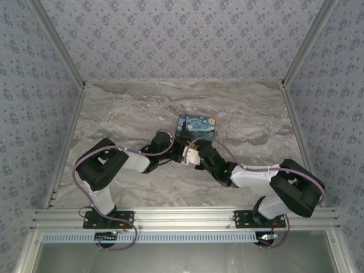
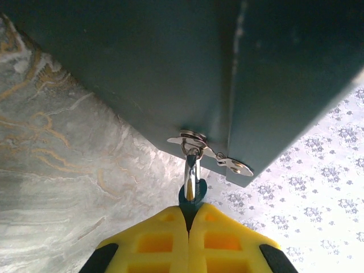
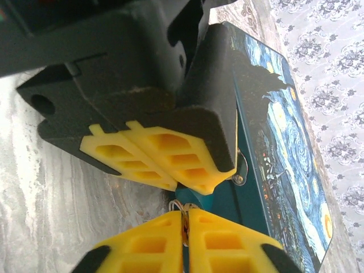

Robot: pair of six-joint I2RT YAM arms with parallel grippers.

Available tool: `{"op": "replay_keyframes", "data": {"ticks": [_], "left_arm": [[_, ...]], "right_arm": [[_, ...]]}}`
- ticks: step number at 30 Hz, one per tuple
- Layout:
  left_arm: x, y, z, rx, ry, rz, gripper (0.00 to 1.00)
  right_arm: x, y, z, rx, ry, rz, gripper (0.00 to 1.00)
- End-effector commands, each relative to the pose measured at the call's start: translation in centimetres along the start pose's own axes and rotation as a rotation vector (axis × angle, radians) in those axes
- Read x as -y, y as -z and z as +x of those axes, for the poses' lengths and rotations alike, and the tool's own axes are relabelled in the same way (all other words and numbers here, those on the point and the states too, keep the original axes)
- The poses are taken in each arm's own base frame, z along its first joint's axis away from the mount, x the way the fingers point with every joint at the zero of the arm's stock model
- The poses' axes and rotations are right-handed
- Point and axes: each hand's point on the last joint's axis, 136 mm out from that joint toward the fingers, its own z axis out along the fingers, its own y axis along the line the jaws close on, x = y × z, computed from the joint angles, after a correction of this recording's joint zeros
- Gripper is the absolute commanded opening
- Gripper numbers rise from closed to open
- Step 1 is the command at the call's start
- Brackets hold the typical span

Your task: Unlock a padlock with a key

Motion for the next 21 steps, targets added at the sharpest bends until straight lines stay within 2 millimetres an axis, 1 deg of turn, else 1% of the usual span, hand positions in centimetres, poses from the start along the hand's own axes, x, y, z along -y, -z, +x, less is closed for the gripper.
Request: {"op": "replay_keyframes", "data": {"ticks": [1, 3, 8, 11, 16, 21], "left_arm": [[2.2, -0.3, 0.7, -0.034, -0.018, 0.067, 0.0], [2.3, -0.3, 0.7, -0.035, -0.018, 0.069, 0.0], [2.2, -0.3, 0.7, -0.035, -0.017, 0.068, 0.0], [2.2, -0.3, 0.7, -0.033, -0.015, 0.068, 0.0], [2.1, -0.2, 0.7, -0.033, -0.013, 0.068, 0.0], [1.9, -0.1, 0.6, -0.027, -0.01, 0.064, 0.0]], "right_arm": [[1.6, -0.3, -0.1, -0.018, -0.042, 0.067, 0.03], [2.0, -0.4, -0.1, -0.022, -0.059, 0.082, 0.0], [2.6, -0.3, -0.1, -0.011, -0.134, 0.105, 0.0], [3.0, -0.1, -0.3, 0.008, -0.213, 0.123, 0.0], [3.6, 0.2, -1.1, 0.068, -0.413, 0.124, 0.0], [3.6, 0.3, -1.3, 0.111, -0.65, 0.115, 0.0]]}}
